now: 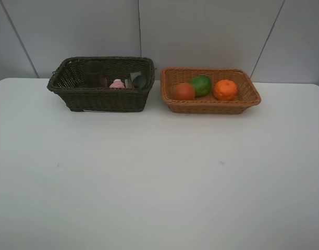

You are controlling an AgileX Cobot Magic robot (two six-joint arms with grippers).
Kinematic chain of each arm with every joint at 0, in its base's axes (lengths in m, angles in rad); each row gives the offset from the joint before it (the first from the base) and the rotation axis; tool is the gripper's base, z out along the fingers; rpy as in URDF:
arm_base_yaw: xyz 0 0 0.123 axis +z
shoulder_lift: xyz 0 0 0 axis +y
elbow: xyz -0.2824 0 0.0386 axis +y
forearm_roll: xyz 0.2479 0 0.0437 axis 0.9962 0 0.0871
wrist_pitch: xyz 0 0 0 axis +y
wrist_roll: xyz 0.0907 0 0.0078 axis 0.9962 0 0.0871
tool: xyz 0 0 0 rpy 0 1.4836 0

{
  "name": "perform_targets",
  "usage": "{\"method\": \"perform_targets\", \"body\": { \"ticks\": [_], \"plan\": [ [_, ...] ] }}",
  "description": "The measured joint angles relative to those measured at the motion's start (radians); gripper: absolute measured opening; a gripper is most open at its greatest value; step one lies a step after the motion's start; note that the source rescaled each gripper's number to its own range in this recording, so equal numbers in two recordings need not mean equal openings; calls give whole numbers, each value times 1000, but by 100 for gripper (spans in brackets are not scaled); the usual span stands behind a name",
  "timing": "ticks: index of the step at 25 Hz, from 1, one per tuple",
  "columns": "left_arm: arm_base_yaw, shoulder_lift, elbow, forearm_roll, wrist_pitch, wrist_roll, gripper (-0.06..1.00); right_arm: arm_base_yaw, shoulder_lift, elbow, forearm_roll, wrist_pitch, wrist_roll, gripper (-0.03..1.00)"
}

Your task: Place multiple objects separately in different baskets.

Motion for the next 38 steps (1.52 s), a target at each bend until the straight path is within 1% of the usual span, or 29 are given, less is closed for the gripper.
{"method": "perform_targets", "body": {
  "ticks": [4,24,30,38],
  "plan": [
    [0,-41,1,-2,0,1,100,0,0,0,0,0,0,82],
    [2,-41,1,-6,0,2,100,0,0,0,0,0,0,82],
    [77,-41,1,-9,0,2,100,0,0,0,0,0,0,82],
    [85,-41,1,-9,0,2,100,0,0,0,0,0,0,82]
  ]
}}
